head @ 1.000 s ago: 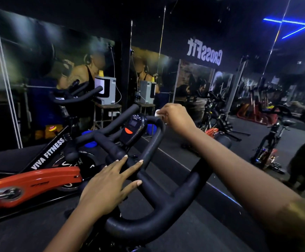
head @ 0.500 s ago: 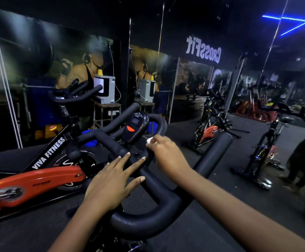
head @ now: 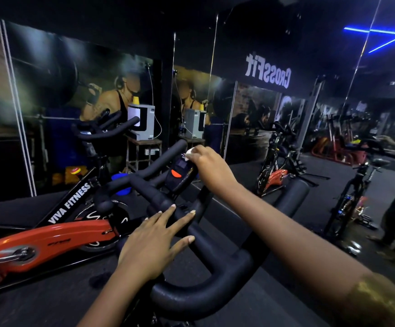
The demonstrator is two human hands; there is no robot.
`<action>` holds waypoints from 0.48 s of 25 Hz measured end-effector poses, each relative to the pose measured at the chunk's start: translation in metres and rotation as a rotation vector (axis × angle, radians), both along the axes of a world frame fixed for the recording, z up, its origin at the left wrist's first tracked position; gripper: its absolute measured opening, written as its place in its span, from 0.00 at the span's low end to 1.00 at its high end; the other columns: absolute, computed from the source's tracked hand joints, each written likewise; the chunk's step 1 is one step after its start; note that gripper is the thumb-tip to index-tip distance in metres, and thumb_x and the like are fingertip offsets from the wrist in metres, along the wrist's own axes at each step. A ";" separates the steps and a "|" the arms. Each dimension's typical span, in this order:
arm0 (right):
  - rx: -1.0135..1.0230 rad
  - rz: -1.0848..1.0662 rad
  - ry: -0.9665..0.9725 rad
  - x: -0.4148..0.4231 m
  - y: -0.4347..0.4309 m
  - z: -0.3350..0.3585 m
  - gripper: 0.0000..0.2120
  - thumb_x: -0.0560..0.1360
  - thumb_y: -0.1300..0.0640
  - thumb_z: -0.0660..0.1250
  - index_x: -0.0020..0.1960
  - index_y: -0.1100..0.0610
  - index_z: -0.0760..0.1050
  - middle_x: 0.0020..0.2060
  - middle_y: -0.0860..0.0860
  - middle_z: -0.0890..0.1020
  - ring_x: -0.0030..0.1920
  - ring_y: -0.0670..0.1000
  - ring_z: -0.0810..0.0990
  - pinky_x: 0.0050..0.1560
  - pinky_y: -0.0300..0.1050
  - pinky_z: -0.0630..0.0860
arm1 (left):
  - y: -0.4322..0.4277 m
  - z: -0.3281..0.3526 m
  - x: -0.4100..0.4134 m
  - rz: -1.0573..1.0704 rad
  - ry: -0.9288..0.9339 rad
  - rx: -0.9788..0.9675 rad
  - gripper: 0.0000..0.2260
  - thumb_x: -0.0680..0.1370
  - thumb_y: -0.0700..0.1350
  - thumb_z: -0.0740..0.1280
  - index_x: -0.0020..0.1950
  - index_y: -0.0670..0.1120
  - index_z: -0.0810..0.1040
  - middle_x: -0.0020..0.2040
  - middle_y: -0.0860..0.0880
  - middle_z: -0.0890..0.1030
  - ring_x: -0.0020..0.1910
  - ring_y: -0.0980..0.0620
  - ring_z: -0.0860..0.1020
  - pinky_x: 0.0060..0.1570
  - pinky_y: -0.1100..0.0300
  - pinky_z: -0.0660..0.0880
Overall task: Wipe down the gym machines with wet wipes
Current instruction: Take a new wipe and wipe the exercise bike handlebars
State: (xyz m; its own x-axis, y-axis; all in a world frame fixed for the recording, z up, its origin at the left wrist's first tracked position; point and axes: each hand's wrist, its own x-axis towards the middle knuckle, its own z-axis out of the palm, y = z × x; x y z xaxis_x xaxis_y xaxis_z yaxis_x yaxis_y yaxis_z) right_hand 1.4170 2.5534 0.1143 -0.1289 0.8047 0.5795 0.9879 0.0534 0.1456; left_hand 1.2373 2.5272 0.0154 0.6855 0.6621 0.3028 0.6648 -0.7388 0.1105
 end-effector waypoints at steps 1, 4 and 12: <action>0.042 0.003 0.012 -0.002 -0.006 -0.008 0.14 0.76 0.63 0.59 0.60 0.59 0.74 0.57 0.55 0.74 0.56 0.55 0.71 0.51 0.52 0.73 | 0.000 0.000 0.000 -0.001 -0.002 -0.003 0.47 0.51 0.73 0.16 0.71 0.71 0.36 0.79 0.55 0.45 0.77 0.52 0.51 0.72 0.56 0.55; 0.058 0.033 -0.048 -0.016 -0.022 -0.028 0.12 0.76 0.62 0.59 0.57 0.63 0.75 0.56 0.57 0.74 0.56 0.57 0.71 0.47 0.52 0.75 | 0.000 0.001 0.001 -0.005 -0.002 -0.004 0.48 0.51 0.73 0.16 0.71 0.71 0.37 0.79 0.54 0.46 0.77 0.51 0.52 0.72 0.56 0.54; 0.073 0.167 0.041 -0.012 -0.003 0.007 0.13 0.72 0.59 0.58 0.48 0.60 0.81 0.49 0.55 0.81 0.52 0.57 0.78 0.49 0.48 0.76 | 0.001 0.001 0.001 -0.005 0.001 0.013 0.49 0.51 0.72 0.15 0.72 0.70 0.38 0.79 0.54 0.47 0.76 0.51 0.54 0.73 0.56 0.53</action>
